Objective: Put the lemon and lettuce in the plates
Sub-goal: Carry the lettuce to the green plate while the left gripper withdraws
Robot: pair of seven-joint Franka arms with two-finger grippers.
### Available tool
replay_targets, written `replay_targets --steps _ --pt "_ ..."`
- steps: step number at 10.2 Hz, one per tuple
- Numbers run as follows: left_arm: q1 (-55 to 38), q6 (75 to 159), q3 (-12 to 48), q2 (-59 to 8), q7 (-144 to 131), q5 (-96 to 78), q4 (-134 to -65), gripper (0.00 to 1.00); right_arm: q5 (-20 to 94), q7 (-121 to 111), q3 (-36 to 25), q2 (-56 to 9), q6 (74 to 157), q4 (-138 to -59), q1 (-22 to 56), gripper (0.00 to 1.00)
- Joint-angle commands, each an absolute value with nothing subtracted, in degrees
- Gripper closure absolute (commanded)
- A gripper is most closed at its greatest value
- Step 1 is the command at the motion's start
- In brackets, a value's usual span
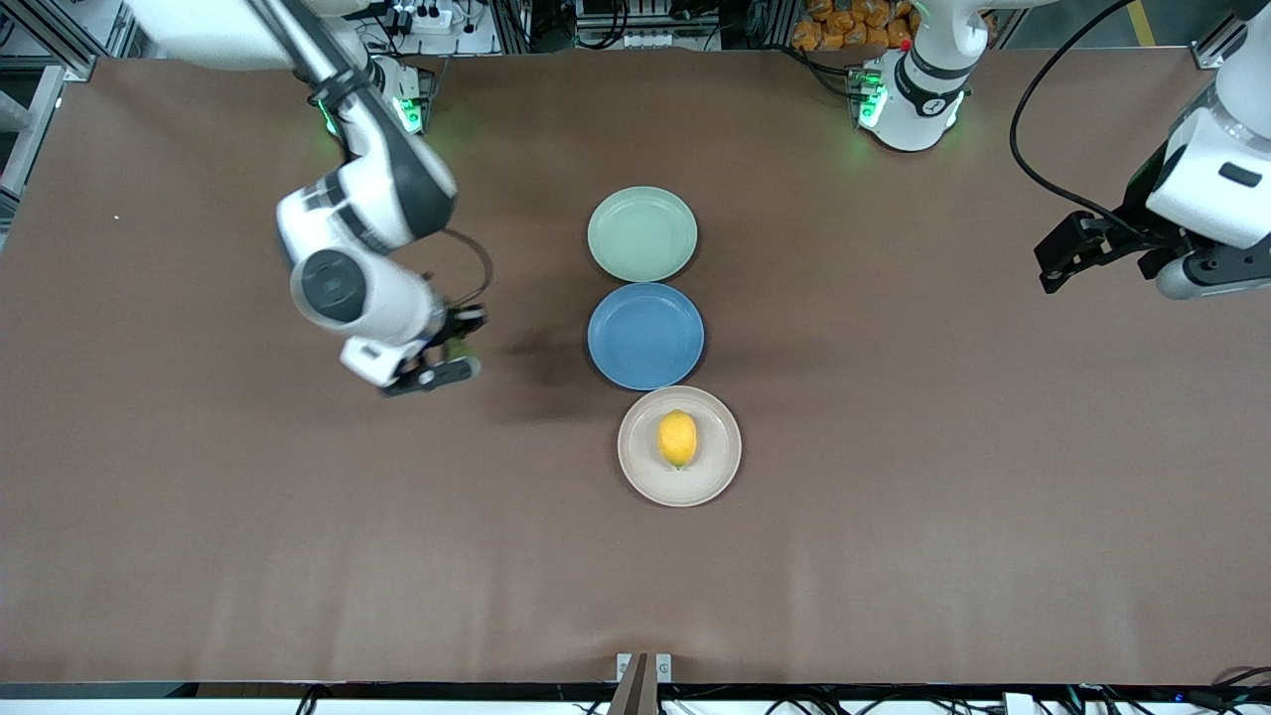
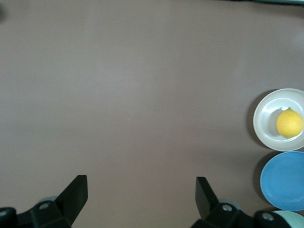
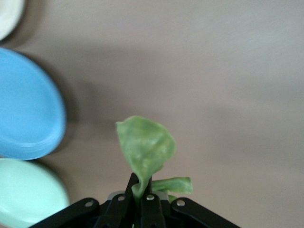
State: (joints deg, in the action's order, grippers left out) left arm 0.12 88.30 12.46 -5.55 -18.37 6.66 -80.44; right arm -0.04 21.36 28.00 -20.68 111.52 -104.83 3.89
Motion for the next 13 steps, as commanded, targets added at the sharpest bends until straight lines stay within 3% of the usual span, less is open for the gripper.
replay_targets --steps 1,5,9,13 --pt "0.97 88.59 11.96 -3.7 -16.88 5.89 -82.79 0.0 -0.35 31.52 30.41 -20.48 111.09 -104.85 9.72 1.0" --pt "1.23 88.59 11.43 -2.28 -15.29 4.84 -84.9 0.0 -0.35 44.89 30.41 -20.83 113.02 -105.47 23.44 1.0" --pt "1.5 88.59 11.43 -2.99 -16.61 4.22 -84.73 0.0 -0.44 49.56 30.32 -22.05 126.71 -112.48 28.56 1.0" --pt "1.58 90.44 11.69 -3.52 -16.44 3.52 -84.64 0.0 -2.46 53.69 29.71 -27.41 133.49 -112.76 31.73 1.0"
